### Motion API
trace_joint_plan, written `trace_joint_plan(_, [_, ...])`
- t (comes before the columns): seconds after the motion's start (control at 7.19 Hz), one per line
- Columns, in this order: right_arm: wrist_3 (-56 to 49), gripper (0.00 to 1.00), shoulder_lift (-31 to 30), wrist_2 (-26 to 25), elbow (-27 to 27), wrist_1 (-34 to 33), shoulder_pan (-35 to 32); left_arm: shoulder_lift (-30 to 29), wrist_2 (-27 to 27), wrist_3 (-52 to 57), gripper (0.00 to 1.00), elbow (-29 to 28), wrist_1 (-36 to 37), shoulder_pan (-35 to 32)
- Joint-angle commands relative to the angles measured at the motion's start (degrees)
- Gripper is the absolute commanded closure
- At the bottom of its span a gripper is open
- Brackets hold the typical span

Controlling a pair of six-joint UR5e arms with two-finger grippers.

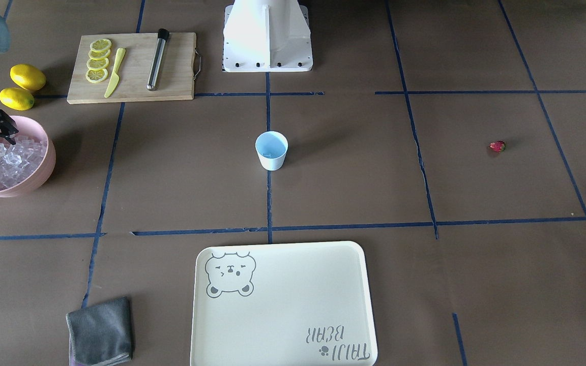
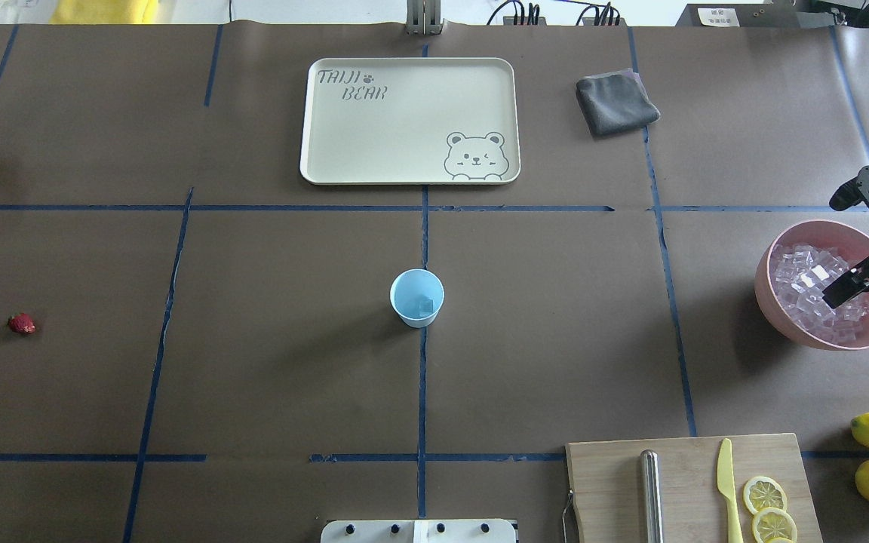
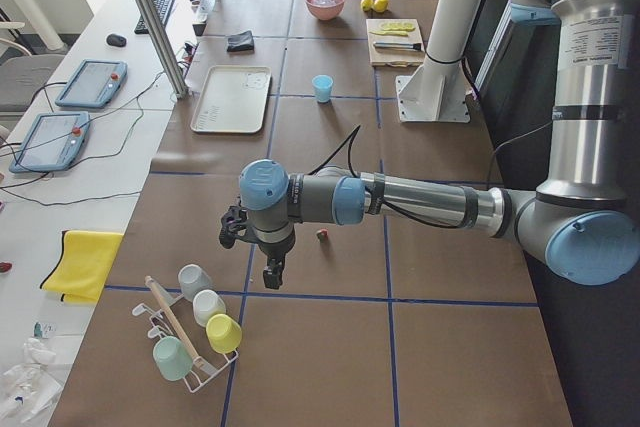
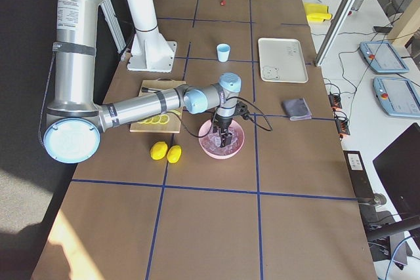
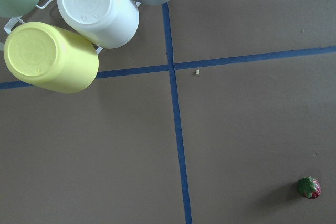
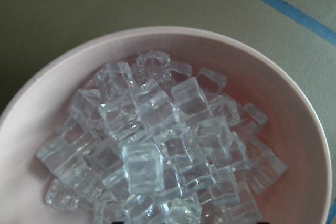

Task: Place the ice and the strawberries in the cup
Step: 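Lower the right gripper into the bowl and grasp another ice cube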

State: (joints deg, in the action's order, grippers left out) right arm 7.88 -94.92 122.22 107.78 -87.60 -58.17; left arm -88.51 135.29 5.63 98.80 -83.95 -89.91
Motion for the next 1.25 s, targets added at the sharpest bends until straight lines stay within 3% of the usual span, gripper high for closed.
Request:
trace_joint_plan(0.0, [-0.4, 0.17, 0.1, 0.1, -0.1, 0.0, 0.5, 0.0, 0.0, 0.0, 0.0, 0.0, -0.1, 0.0])
trace_joint_plan(0.7, [-0.7, 0.41, 0.0, -0.2, -0.1, 0.1, 0.9, 0.0, 0.0, 0.0, 0.0, 0.0, -0.1, 0.0])
trace_joint_plan(1.11, [-0.7, 0.47, 0.1, -0.2, -0.1, 0.0, 0.9, 0.0, 0.0, 0.0, 0.0, 0.0, -0.1, 0.0])
